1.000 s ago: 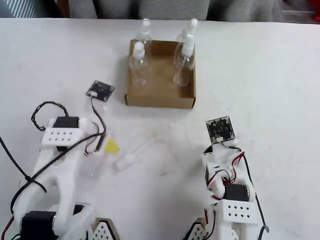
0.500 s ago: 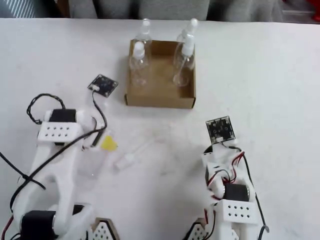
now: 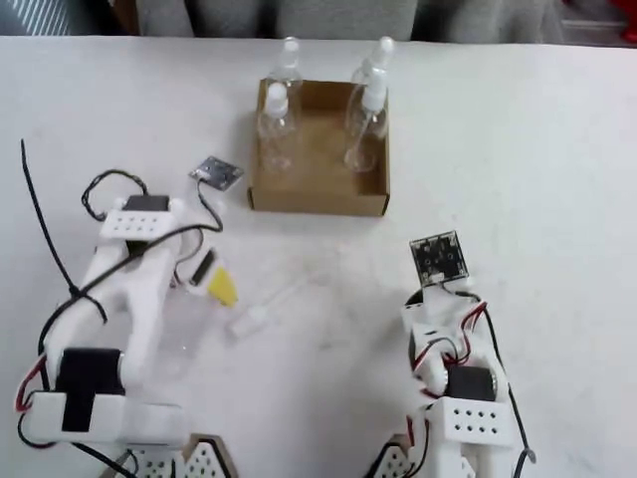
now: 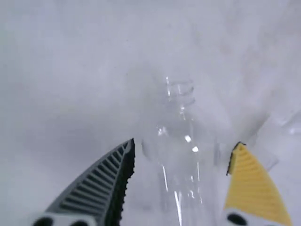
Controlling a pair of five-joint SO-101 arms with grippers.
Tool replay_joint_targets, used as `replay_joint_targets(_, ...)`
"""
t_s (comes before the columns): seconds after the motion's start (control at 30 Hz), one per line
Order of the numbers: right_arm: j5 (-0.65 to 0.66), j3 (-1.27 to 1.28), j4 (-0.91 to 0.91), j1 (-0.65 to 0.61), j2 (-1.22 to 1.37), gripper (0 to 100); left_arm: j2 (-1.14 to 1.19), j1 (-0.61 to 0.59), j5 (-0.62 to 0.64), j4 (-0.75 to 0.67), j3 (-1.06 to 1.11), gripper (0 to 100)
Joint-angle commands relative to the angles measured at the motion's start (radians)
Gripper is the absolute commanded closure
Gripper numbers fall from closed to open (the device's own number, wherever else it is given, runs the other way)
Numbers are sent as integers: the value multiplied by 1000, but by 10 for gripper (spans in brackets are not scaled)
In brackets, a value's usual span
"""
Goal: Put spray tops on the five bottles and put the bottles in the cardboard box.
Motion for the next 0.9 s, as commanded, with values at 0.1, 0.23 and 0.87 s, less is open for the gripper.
replay_joint_targets(0.1, -5, -5, -19, 10, -2, 971, 67, 22, 3, -89, -25, 684)
replay_joint_targets(0.23, -5, -5, -19, 10, -2, 971, 71, 24, 3, -94, -31, 691)
replay_joint_targets(0.87, -5, -5, -19, 10, -2, 971, 71, 50, 3, -164, -3, 898)
